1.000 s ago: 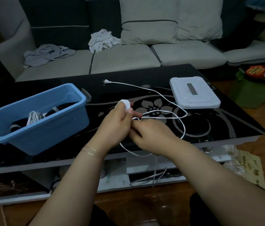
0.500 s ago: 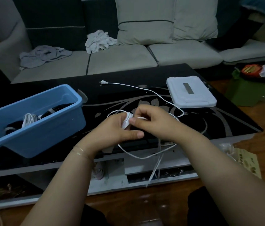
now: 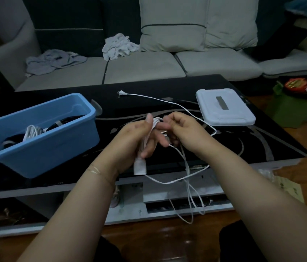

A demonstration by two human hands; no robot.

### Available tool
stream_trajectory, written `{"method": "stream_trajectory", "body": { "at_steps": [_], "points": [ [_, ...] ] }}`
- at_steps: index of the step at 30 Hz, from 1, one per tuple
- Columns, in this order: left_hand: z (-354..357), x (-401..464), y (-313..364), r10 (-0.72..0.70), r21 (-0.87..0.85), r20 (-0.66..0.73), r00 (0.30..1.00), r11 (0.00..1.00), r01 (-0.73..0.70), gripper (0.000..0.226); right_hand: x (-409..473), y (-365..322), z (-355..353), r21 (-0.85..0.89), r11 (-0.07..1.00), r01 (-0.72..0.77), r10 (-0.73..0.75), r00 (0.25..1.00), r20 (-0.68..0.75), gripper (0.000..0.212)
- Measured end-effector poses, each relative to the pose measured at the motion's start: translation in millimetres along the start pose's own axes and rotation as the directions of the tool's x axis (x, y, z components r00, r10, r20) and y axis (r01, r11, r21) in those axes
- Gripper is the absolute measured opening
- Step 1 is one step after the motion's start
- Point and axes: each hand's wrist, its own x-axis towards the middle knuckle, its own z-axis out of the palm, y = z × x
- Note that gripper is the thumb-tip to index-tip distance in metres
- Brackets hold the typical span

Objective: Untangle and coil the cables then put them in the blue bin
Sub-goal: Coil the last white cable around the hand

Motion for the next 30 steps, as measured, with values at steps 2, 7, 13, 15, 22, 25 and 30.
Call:
{"method": "stream_trajectory", "body": {
  "at_steps": [2,7,13,15,22,25,30],
  "points": [
    [2,4,-1,-0.028,-0.101,-0.023,0.999,0.995,0.025,0.050,1,5,6,-0.002,1.000,-0.015,0.015,0.999,-0.032,0.018],
    [6,10,-3,-0.066,-0.136,-0.099,0.993,0.989,0.052,0.040,3,8,13,-0.031,1.000,-0.004,0.000,0.991,-0.137,0.021],
    [16,12,-3,-0.078,-0.196,-0.144,0.987,0.979,0.049,0.030,6,7,18,0.042,0.999,-0.002,0.009,0.987,-0.161,0.024],
    [19,14,-4,-0.072,-0.216,-0.172,0.982,0.976,0.034,0.029,8,9,19,0.006,1.000,-0.001,0.002,0.987,-0.160,0.025],
    [20,19,-3,-0.053,-0.249,-0.216,0.975,0.968,-0.003,0.038,9,17,18,-0.055,0.996,0.063,-0.074,0.969,-0.237,0.025],
    [19,18,-4,-0.073,-0.286,-0.161,0.984,0.958,0.024,0.025,9,18,18,-0.102,0.994,0.032,-0.056,0.967,-0.249,0.022],
    [22,19,-7,-0.052,-0.306,-0.234,0.971,0.952,-0.022,0.033,7,16,15,-0.249,0.968,0.021,-0.063,0.985,-0.161,0.025]
  ]
}}
